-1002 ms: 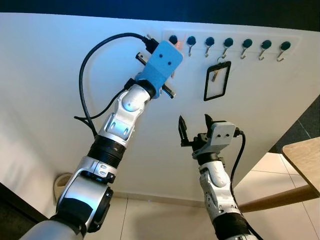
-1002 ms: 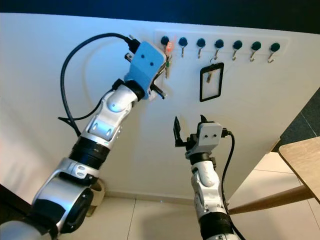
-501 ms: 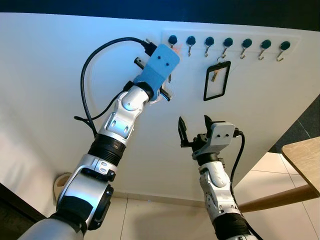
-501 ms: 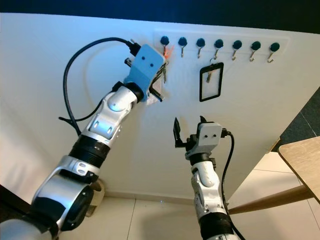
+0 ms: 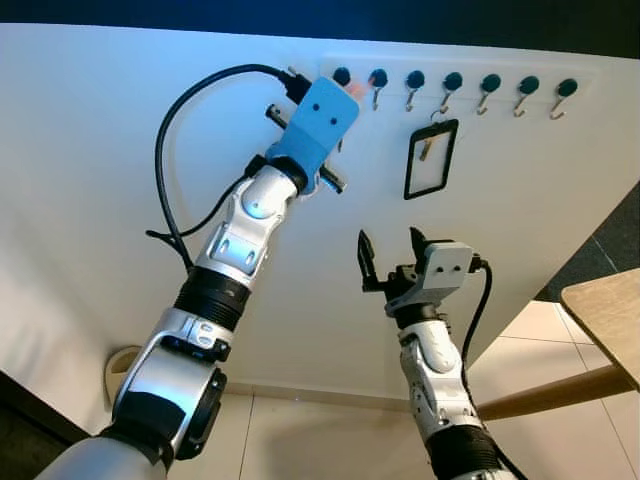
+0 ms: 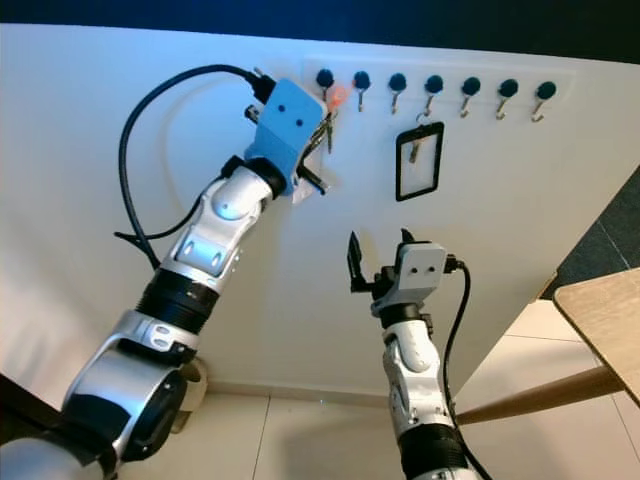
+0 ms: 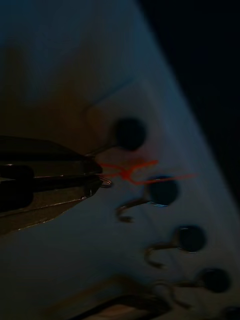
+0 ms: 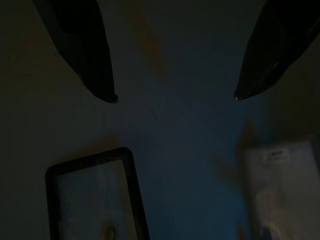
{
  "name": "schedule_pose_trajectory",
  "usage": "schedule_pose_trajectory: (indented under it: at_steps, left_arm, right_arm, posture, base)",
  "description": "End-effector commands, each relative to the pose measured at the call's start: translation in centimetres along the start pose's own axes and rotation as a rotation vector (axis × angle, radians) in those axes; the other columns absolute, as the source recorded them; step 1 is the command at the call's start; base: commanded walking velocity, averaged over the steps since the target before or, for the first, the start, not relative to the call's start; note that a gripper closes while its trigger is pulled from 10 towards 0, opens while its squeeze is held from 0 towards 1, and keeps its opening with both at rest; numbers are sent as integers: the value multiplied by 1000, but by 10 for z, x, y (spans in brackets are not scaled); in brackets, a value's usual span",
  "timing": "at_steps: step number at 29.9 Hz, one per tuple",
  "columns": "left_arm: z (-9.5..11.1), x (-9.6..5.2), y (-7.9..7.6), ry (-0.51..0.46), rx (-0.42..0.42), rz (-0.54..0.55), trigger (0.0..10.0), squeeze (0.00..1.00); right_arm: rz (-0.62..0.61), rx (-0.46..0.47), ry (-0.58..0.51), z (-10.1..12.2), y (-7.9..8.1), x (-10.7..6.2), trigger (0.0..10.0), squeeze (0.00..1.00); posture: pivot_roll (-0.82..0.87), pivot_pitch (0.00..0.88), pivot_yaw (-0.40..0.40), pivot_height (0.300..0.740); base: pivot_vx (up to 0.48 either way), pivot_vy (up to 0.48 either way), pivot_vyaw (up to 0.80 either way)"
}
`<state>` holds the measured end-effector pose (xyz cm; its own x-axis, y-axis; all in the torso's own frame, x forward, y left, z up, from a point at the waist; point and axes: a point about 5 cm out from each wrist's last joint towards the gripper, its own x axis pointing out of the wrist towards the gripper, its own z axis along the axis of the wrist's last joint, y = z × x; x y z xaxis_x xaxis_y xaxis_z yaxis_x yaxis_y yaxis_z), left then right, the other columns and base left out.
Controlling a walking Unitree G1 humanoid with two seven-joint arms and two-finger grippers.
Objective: Hang keys on a hook
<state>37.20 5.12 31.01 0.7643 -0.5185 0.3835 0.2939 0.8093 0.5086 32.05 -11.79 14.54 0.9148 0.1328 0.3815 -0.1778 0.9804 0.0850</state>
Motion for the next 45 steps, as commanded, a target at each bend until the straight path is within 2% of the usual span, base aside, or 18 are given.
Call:
schedule_pose_trajectory:
  at_steps: [1,6,19,30,36,41,45]
  left_arm:
    - [11,0,12,-54,-2,56,10000,0]
    - [14,-1,12,-64,0,55,10000,0]
    - [-2,-2,1,49,-25,-34,10000,0]
    - [-15,-6,1,148,-14,-40,10000,0]
    - [-16,-6,-1,160,-11,-52,10000,0]
    - [-7,-5,3,101,-14,-15,10000,0]
    - [-10,-6,2,123,-7,-21,10000,0]
  right_arm:
    - [3,2,10,-1,1,-2,10000,0]
    - [4,1,12,-1,1,-2,10000,0]
    - [6,2,19,-1,1,-4,10000,0]
    - [9,3,27,-2,1,-5,10000,0]
    - [9,3,29,-3,2,-5,10000,0]
    - [12,3,29,-3,2,-5,10000,0]
    - [15,4,29,-3,3,-5,10000,0]
  posture:
    - [18,102,-15,740]
    - [20,103,-17,740]
    - [17,107,-16,740]
    - [15,101,-16,740]
    - [13,99,-17,740]
    - [15,95,-20,740]
    - [15,93,-19,740]
  base:
    - [0,0,0]
    - [0,0,0]
    - [0,0,0]
    - [0,0,0]
    - [0,0,0]
    - [0,0,0]
    - [0,0,0]
